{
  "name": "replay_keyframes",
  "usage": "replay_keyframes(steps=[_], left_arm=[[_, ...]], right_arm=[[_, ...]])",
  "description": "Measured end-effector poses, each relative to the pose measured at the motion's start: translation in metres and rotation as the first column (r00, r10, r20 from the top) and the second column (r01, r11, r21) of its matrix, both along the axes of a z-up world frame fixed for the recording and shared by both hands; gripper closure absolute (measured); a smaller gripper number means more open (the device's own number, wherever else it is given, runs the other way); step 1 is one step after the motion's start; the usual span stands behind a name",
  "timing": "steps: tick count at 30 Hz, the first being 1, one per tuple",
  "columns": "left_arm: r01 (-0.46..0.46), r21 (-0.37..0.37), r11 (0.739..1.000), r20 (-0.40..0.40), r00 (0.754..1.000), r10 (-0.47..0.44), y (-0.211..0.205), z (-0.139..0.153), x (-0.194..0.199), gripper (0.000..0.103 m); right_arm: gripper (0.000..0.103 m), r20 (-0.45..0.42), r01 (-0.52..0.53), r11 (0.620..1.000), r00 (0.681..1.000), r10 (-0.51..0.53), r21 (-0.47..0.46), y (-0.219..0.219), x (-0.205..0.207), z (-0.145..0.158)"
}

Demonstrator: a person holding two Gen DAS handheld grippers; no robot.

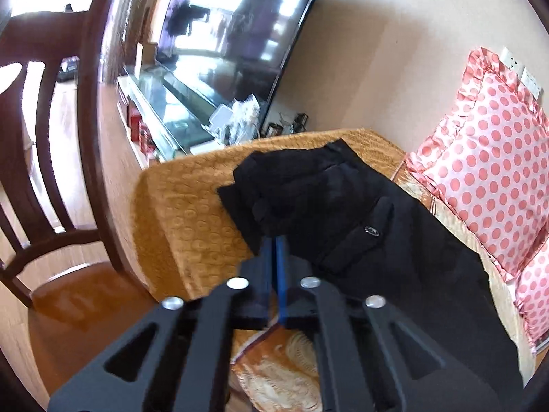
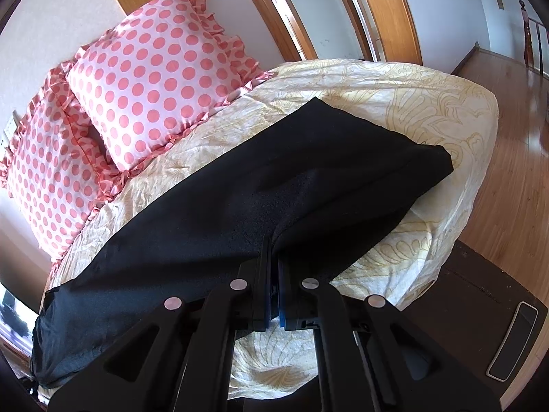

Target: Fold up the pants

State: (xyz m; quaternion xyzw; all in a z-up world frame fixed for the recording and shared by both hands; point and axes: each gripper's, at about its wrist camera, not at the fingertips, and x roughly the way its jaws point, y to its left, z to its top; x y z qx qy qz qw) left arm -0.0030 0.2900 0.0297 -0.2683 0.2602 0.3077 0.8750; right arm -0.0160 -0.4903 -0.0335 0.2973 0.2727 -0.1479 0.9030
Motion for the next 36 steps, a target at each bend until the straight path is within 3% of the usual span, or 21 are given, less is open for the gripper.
replay_keyframes(steps=[4, 7, 9, 10, 12, 15, 17, 18, 21, 24, 26, 29, 31, 34, 36], left_arm=[[0.014, 0.093, 0.996, -0.061, 0.998, -0.008, -0.01, -0.002, 0.005, 0.101], [0.011, 0.15, 0.989, -0.057, 0.998, -0.002, -0.02, 0.01, 0.002, 0.096], [0.015, 0.203, 0.979, -0.046, 0.999, -0.006, -0.033, 0.023, -0.002, 0.075], [0.021, 0.235, 0.972, -0.041, 0.999, -0.012, -0.041, 0.031, -0.003, 0.057], [0.051, 0.297, 0.954, -0.021, 0.999, -0.047, -0.062, 0.044, -0.005, 0.05], [0.208, 0.308, 0.928, 0.007, 0.975, -0.22, -0.105, 0.055, -0.001, 0.034], [0.391, 0.253, 0.885, 0.025, 0.912, -0.41, -0.143, 0.053, 0.011, 0.03], [0.476, 0.229, 0.849, 0.026, 0.869, -0.494, -0.161, 0.05, 0.018, 0.03], [0.72, 0.171, 0.672, 0.03, 0.678, -0.734, -0.232, 0.036, 0.041, 0.03], [0.84, 0.169, 0.515, 0.001, 0.523, -0.852, -0.286, 0.024, 0.052, 0.027], [0.865, 0.193, 0.463, -0.049, 0.48, -0.876, -0.307, 0.014, 0.058, 0.026], [0.895, 0.179, 0.409, -0.13, 0.434, -0.892, -0.32, -0.006, 0.06, 0.026], [0.906, 0.13, 0.403, -0.137, 0.419, -0.898, -0.318, -0.017, 0.064, 0.026], [0.904, 0.178, 0.388, -0.145, 0.414, -0.899, -0.314, -0.022, 0.048, 0.026], [0.903, 0.187, 0.388, -0.134, 0.414, -0.9, -0.311, -0.024, 0.039, 0.026]], right_arm=[[0.1, -0.004, -0.008, 1.0, 1.0, 0.008, -0.014, 0.0, 0.001, 0.001], [0.099, -0.019, -0.018, 0.999, 1.0, 0.017, -0.033, 0.001, -0.003, 0.003], [0.093, -0.03, -0.007, 0.999, 1.0, 0.006, -0.046, -0.001, -0.011, 0.006], [0.084, -0.029, 0.007, 0.998, 1.0, -0.009, -0.059, -0.002, -0.015, 0.008], [0.07, -0.032, 0.055, 0.992, 0.998, -0.059, -0.109, -0.003, -0.024, 0.016], [0.07, -0.006, 0.077, 0.966, 0.997, -0.08, -0.248, 0.003, -0.029, 0.039], [0.07, 0.007, 0.013, 0.955, 1.0, -0.011, -0.296, 0.014, -0.018, 0.049], [0.07, 0.01, -0.028, 0.951, 0.999, 0.033, -0.309, 0.022, -0.01, 0.052], [0.07, 0.012, -0.195, 0.924, 0.977, 0.211, -0.328, 0.054, 0.015, 0.054], [0.07, -0.009, -0.335, 0.859, 0.933, 0.36, -0.387, 0.093, 0.033, 0.048], [0.07, -0.053, -0.401, 0.809, 0.906, 0.421, -0.429, 0.117, 0.042, 0.039], [0.064, -0.119, -0.455, 0.778, 0.884, 0.452, -0.434, 0.13, 0.051, 0.023], [0.063, -0.138, -0.474, 0.776, 0.876, 0.461, -0.416, 0.13, 0.047, 0.011], [0.062, -0.116, -0.481, 0.789, 0.872, 0.476, -0.382, 0.125, 0.034, 0.009], [0.062, -0.155, -0.503, 0.757, 0.86, 0.486, -0.417, 0.133, 0.028, 0.009]])
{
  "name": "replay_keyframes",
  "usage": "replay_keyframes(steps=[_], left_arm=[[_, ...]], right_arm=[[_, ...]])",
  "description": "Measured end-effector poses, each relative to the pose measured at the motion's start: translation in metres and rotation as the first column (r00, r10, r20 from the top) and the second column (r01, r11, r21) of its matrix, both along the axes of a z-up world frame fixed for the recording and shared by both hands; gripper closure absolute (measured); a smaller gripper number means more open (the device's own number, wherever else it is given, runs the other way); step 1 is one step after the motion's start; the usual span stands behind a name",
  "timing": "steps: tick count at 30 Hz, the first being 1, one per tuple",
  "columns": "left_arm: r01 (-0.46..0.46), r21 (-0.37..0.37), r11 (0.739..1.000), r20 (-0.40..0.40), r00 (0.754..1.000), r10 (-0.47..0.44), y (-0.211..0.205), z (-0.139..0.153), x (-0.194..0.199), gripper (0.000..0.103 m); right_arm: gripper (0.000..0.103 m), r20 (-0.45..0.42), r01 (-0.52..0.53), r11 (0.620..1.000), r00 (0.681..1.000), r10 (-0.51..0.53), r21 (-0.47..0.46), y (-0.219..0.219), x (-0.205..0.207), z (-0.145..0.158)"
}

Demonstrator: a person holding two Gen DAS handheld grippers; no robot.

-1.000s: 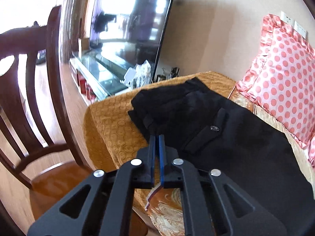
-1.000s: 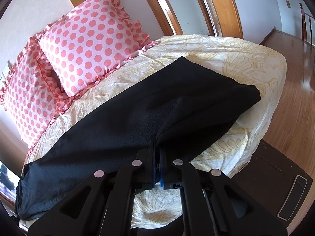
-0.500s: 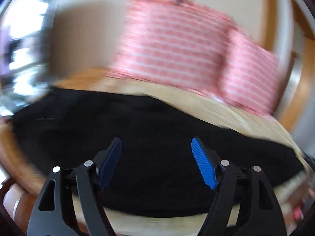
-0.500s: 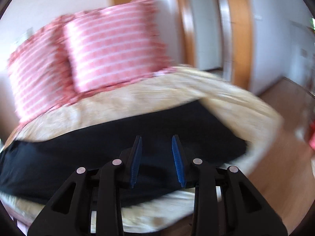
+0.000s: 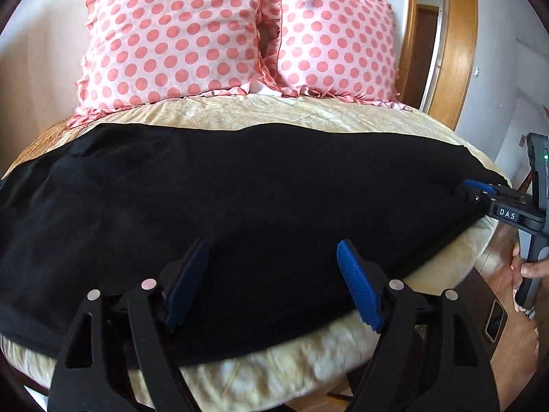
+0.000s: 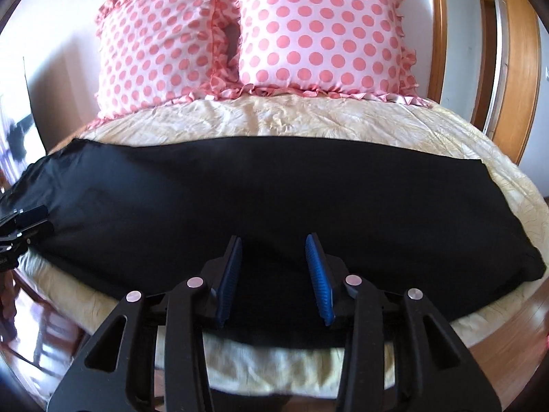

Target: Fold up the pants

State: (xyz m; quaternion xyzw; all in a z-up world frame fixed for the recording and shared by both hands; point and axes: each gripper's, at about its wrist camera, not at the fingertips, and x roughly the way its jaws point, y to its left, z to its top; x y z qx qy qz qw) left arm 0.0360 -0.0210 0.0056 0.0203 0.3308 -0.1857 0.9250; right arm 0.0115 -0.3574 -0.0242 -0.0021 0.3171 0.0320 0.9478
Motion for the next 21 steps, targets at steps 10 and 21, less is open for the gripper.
replay_keyframes(steps=[10, 21], left_arm=[[-0.068, -0.053, 0.996, 0.006, 0.998, 0.069, 0.011, 0.016, 0.007, 0.013], [-0.056, 0.046, 0.997, 0.027, 0.998, 0.055, 0.003, 0.003, 0.005, 0.006]], right_arm=[[0.03, 0.04, 0.017, 0.998, 0.999, -0.014, -0.066, 0.007, 0.047, 0.031], [0.021, -0.01, 0.421, 0.904, 0.907, -0.422, 0.076, -0.121, 0.019, 0.023]])
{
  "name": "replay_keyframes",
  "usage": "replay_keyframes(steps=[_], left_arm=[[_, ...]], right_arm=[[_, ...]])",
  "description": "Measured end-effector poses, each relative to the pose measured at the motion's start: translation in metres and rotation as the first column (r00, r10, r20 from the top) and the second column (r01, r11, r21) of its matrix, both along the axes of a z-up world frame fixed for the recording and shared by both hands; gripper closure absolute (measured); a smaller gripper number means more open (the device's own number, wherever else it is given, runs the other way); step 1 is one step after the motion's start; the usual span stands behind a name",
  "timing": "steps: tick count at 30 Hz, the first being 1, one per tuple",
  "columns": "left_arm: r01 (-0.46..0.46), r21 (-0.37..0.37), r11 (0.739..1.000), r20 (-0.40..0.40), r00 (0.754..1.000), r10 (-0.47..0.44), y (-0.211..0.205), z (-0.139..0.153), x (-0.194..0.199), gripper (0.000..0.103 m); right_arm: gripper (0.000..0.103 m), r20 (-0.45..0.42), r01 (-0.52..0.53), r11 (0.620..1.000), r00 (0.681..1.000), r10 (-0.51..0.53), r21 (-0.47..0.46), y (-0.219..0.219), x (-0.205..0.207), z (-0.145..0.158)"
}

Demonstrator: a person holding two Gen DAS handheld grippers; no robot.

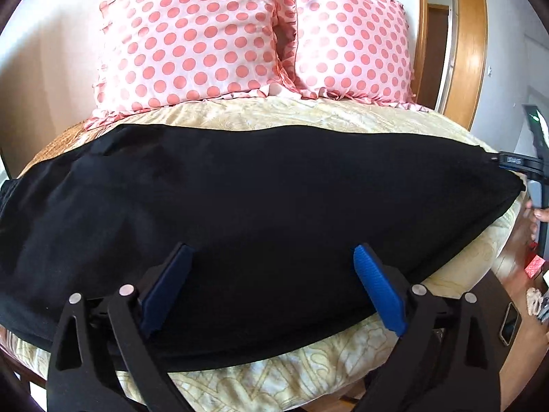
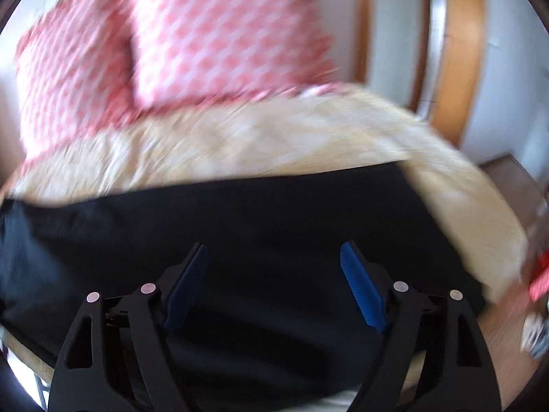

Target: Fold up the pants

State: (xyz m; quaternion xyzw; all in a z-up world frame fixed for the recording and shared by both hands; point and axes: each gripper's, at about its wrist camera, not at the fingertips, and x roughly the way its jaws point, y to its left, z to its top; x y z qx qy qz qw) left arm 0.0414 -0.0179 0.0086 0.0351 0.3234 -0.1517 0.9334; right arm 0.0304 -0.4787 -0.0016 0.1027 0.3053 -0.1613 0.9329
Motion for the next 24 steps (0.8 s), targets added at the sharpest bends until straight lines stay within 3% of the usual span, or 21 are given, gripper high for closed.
replay_keyframes(steps=[3, 5, 8, 14, 20, 24], left_arm=[[0.003, 0.013, 1.0, 0.012, 1.0, -0.003, -0.003, -0.003, 0.0, 0.003], [0.002, 0.014, 1.0, 0.015, 1.0, -0.003, -0.004, -0.003, 0.001, 0.002], [0.002, 0.016, 1.0, 0.015, 1.0, -0.002, -0.005, -0.003, 0.001, 0.002], [0.002, 0.016, 1.0, 0.014, 1.0, -0.003, -0.004, -0.003, 0.001, 0.002], [0.003, 0.016, 1.0, 0.015, 1.0, -0.004, -0.004, -0.003, 0.001, 0.002], [0.003, 0.015, 1.0, 0.015, 1.0, -0.003, -0.004, -0.003, 0.001, 0.002]], right_arm=[[0.021, 0.013, 0.203, 0.976, 0.979, -0.204, 0.081, -0.057, -0.037, -0.006], [0.021, 0.008, 0.271, 0.951, 0.961, -0.275, 0.145, -0.084, -0.051, -0.012], [0.021, -0.009, 0.299, 0.942, 0.954, -0.301, 0.155, -0.1, -0.059, -0.021], [0.024, -0.031, 0.232, 0.969, 0.973, -0.23, 0.086, -0.083, -0.045, -0.034], [0.053, 0.028, 0.218, 0.973, 0.975, -0.22, 0.074, -0.076, -0.05, -0.036], [0.079, 0.077, 0.221, 0.966, 0.97, -0.232, 0.135, -0.086, -0.056, -0.038]])
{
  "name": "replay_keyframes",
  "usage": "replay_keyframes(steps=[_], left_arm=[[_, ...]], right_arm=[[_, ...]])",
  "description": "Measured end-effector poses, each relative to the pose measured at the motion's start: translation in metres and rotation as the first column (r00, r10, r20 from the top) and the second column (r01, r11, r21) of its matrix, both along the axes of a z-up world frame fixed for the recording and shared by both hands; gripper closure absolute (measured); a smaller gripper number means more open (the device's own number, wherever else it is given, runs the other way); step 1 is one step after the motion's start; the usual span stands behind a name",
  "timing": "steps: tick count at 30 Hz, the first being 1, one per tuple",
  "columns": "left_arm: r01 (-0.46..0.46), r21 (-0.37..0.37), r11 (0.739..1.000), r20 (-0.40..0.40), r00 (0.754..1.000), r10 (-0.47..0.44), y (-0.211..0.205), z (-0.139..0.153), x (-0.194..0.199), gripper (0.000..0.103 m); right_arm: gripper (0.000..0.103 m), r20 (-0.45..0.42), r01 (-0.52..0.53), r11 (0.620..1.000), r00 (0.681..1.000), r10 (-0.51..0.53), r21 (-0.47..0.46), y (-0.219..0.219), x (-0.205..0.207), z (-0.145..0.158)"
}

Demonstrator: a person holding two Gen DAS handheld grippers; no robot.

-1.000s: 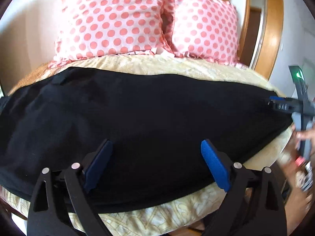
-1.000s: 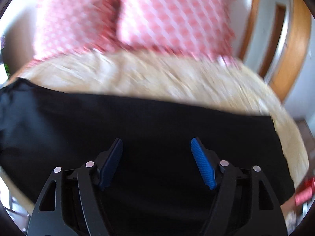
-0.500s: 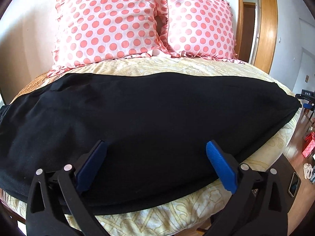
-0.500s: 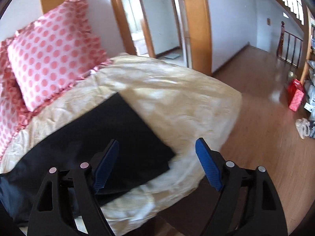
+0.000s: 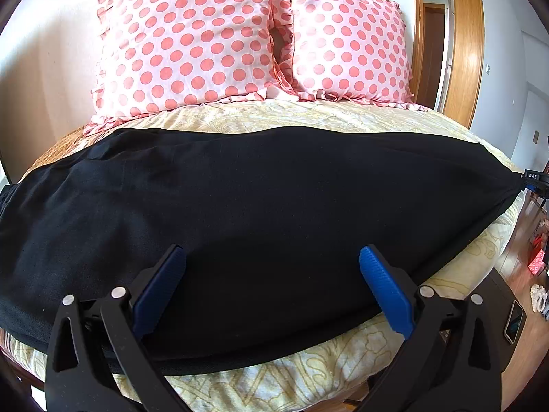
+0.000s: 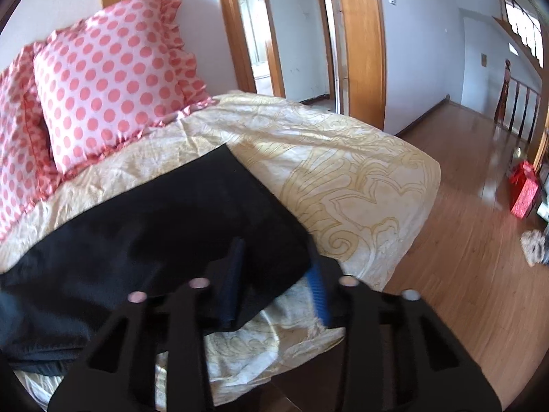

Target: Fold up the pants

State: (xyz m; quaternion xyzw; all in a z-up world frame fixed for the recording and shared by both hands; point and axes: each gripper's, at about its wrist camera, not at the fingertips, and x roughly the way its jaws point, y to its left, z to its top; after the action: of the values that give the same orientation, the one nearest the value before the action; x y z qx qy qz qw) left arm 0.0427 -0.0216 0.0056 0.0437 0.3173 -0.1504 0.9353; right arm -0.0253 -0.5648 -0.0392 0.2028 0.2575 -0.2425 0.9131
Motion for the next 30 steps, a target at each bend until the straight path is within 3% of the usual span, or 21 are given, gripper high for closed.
replay_keyframes(steps=[4, 8, 11, 15, 19, 22, 24, 28, 30], left_arm=[[0.002, 0.0, 1.0, 0.0, 1.0, -0.002, 0.0, 0.0, 0.0, 0.002], [0.0, -0.001, 1.0, 0.001, 1.0, 0.0, 0.0, 0.001, -0.001, 0.002], [-0.006, -0.003, 1.0, 0.007, 1.0, 0.006, 0.0, 0.002, 0.001, 0.002], [-0.012, -0.019, 1.0, 0.002, 1.0, 0.012, 0.001, 0.006, 0.004, 0.002], [-0.019, -0.101, 0.995, -0.023, 1.0, 0.016, 0.012, 0.014, 0.003, 0.002], [-0.062, -0.125, 0.99, 0.004, 0.998, 0.063, 0.024, 0.022, -0.004, 0.002], [-0.091, -0.126, 0.988, 0.029, 0.995, 0.095, 0.032, 0.029, -0.007, 0.002], [-0.156, -0.131, 0.979, 0.068, 0.984, 0.166, 0.053, 0.04, -0.012, 0.002], [-0.189, -0.132, 0.973, 0.069, 0.978, 0.199, 0.063, 0.042, -0.012, 0.002]], right_arm=[[0.088, 0.075, -0.018, 0.999, 0.997, 0.016, 0.031, -0.004, -0.002, 0.007], [0.088, 0.175, -0.072, 0.996, 0.983, 0.063, 0.048, -0.002, 0.001, 0.03], [0.089, 0.251, -0.165, 0.985, 0.957, 0.149, 0.044, 0.017, 0.009, 0.053], [0.089, 0.337, -0.339, 0.94, 0.89, 0.306, 0.042, 0.065, 0.03, 0.08], [0.089, 0.39, -0.552, 0.834, 0.767, 0.509, -0.004, 0.144, 0.056, 0.1], [0.089, 0.398, -0.705, 0.709, 0.649, 0.648, -0.006, 0.213, 0.075, 0.095], [0.089, 0.357, -0.787, 0.616, 0.579, 0.733, 0.013, 0.258, 0.087, 0.08], [0.089, 0.233, -0.857, 0.507, 0.513, 0.826, 0.092, 0.322, 0.102, 0.033], [0.089, 0.204, -0.849, 0.507, 0.528, 0.825, 0.148, 0.331, 0.108, 0.014]])
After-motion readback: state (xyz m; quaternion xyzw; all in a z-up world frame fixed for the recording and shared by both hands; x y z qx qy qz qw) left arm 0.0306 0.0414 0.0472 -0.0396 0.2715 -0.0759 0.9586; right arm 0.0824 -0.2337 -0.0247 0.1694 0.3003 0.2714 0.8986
